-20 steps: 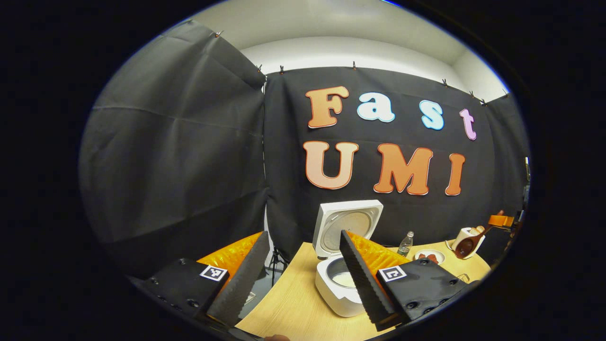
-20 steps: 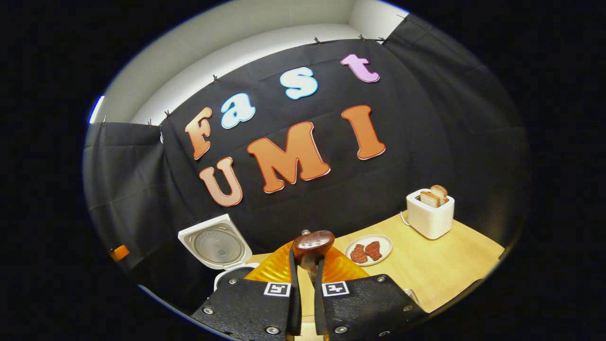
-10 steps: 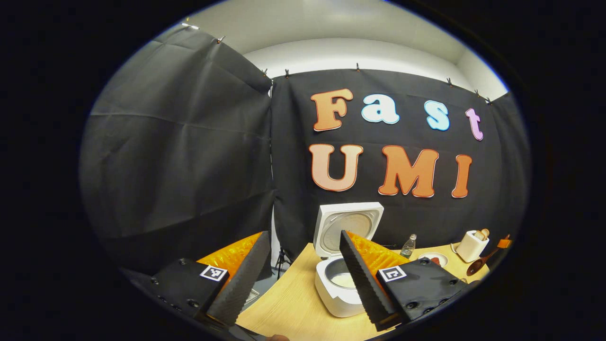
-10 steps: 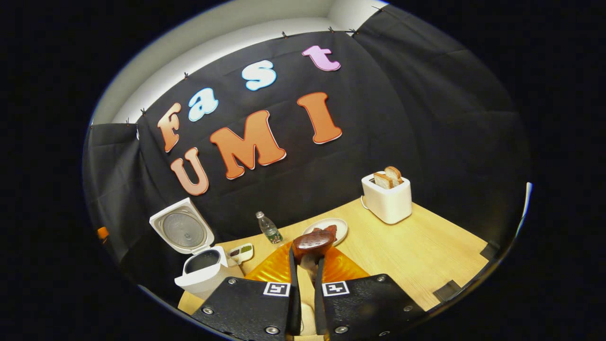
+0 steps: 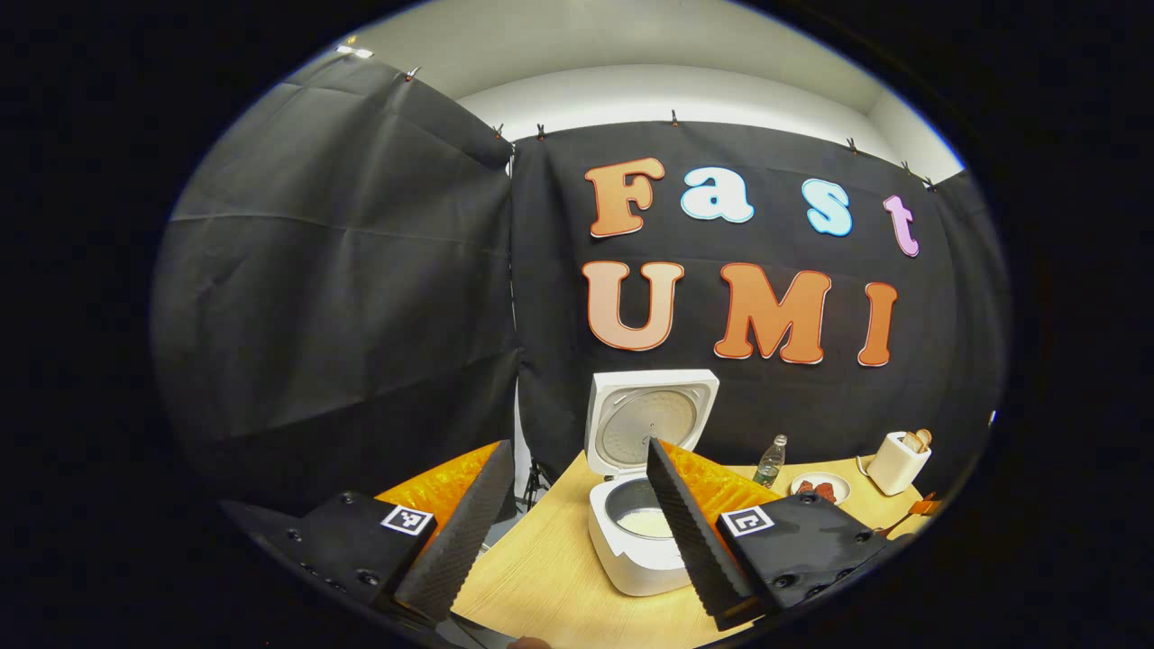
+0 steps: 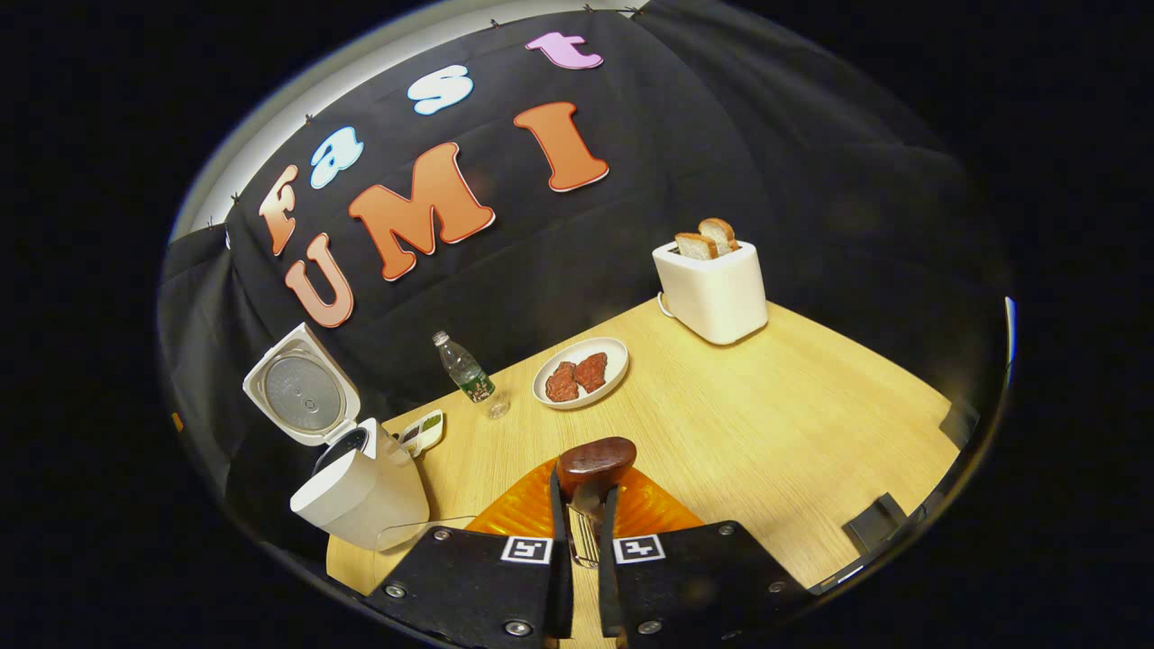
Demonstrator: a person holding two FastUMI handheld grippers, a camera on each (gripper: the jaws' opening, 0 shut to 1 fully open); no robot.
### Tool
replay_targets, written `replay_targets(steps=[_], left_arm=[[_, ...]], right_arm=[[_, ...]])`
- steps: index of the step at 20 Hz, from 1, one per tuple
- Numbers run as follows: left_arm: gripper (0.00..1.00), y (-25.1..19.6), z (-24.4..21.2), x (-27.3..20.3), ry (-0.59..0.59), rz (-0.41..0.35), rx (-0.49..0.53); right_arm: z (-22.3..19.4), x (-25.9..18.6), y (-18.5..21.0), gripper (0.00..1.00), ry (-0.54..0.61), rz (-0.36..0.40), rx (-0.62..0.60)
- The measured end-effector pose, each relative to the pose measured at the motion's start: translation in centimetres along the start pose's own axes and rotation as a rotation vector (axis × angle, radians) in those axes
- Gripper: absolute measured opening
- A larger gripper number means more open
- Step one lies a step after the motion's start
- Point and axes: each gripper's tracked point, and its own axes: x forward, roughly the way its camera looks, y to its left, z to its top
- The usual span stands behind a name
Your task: Close the left gripper, press the button to open the rice cooker; take a wooden spoon from the chopstick holder with the right hand, scoop a spoonful of rice and pour it into the rice cooker, then put the wooden spoon back into the chopstick holder.
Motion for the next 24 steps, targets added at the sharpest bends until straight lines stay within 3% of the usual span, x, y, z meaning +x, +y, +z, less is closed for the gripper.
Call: replay_targets(steps=[5,8,9,10,11,12,14,20,24], left_arm=[[1.00,-1.1,0.4,0.7,-0.002,-0.013,-0.005],[1.00,-2.0,0.9,1.6,0.000,-0.030,-0.022],[1.00,-2.5,1.3,1.8,-0.004,-0.043,-0.032],[1.00,-2.6,1.7,2.3,-0.012,-0.040,-0.037],[1.00,-2.6,2.1,2.7,-0.018,-0.033,-0.035],[1.00,-2.7,2.3,3.2,-0.021,-0.028,-0.038],[1.00,-3.6,2.7,4.7,-0.009,-0.041,-0.062],[1.00,-6.3,6.9,12.6,-0.017,-0.095,-0.061],[1.00,-8.4,11.2,19.6,-0.051,-0.121,-0.036]], right_arm=[[-1.0,0.1,-1.1,0.14,0.014,0.004,0.079],[-0.9,0.2,-2.0,0.25,0.018,-0.025,0.091],[-1.0,0.4,-2.6,0.31,0.024,-0.052,0.080],[-1.0,0.1,-3.1,0.50,0.027,-0.065,0.068],[-0.7,-0.4,-3.4,0.59,0.024,-0.076,0.062],[-0.2,-0.8,-3.5,0.80,0.015,-0.085,0.060],[0.7,-1.7,-4.2,0.95,-0.004,-0.122,0.035],[3.9,-5.6,-5.1,0.95,-0.054,-0.204,-0.121],[5.6,-7.9,-5.1,0.95,-0.089,-0.235,-0.161]])
